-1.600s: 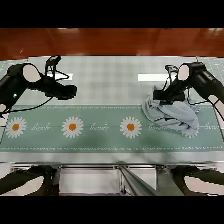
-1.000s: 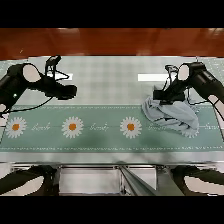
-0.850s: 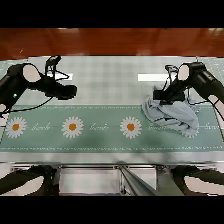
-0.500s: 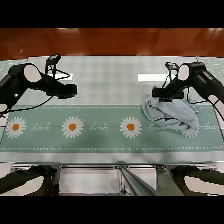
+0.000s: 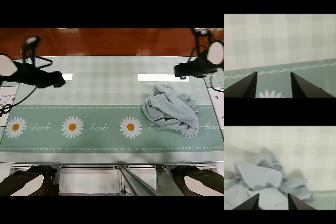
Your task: Fold the shirts.
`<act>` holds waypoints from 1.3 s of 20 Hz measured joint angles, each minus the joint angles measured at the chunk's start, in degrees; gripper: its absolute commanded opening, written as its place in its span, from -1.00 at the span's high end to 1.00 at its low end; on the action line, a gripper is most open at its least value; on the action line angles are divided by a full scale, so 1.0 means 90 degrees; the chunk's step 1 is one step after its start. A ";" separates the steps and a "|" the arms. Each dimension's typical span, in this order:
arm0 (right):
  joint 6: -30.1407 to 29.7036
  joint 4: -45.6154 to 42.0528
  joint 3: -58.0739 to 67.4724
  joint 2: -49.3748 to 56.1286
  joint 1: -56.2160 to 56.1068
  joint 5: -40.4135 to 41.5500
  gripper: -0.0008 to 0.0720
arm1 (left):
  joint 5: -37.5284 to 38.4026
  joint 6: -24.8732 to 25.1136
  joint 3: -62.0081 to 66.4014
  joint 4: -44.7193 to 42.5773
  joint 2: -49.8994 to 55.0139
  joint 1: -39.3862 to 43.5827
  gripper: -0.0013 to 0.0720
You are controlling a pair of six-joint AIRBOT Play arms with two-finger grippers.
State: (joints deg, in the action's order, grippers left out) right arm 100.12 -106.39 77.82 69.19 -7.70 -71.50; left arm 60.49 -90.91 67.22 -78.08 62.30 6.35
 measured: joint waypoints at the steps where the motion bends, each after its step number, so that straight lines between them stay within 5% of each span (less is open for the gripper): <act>1: 0.0032 -0.0068 -0.0311 -0.0257 0.0097 0.0034 -0.16 | -0.0119 0.0012 -0.0114 -0.0015 -0.0345 -0.0017 -0.43; 6: 0.0112 0.0442 -0.2453 -0.0811 0.0588 0.0937 -0.16 | -0.0471 -0.0078 -0.1428 0.0053 -0.1909 -0.0056 -0.43; 11: -0.0034 0.0974 -0.3092 0.0153 0.0738 0.1756 -0.15 | -0.0517 -0.0262 -0.2606 0.0296 -0.2273 -0.0061 -0.43; 12: -0.0078 0.1044 -0.3092 0.0384 0.0741 0.1846 -0.07 | -0.0534 -0.0279 -0.2720 0.0342 -0.2249 -0.0061 -0.43; 14: -0.0141 0.1161 -0.3024 0.0784 0.0755 0.1943 0.77 | -0.0559 -0.0287 -0.2863 0.0440 -0.2149 -0.0061 -0.42; 15: -0.0155 0.1219 -0.2965 0.0920 0.0760 0.1945 0.91 | -0.0583 -0.0304 -0.2905 0.0471 -0.2093 -0.0061 -0.42; 20: -0.0559 0.1404 -0.1931 0.0940 0.0765 0.1758 0.91 | -0.0760 -0.0384 -0.2781 -0.0007 -0.1967 -0.0206 -0.42; 26: -0.1052 0.1855 0.1013 0.0194 0.0665 0.1406 0.91 | -0.0716 -0.0612 -0.2297 -0.0440 -0.1967 -0.0704 -0.42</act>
State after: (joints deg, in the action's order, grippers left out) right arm 90.65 -89.69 86.94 70.94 -1.72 -58.85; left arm 54.04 -96.42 46.54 -82.04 44.60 0.01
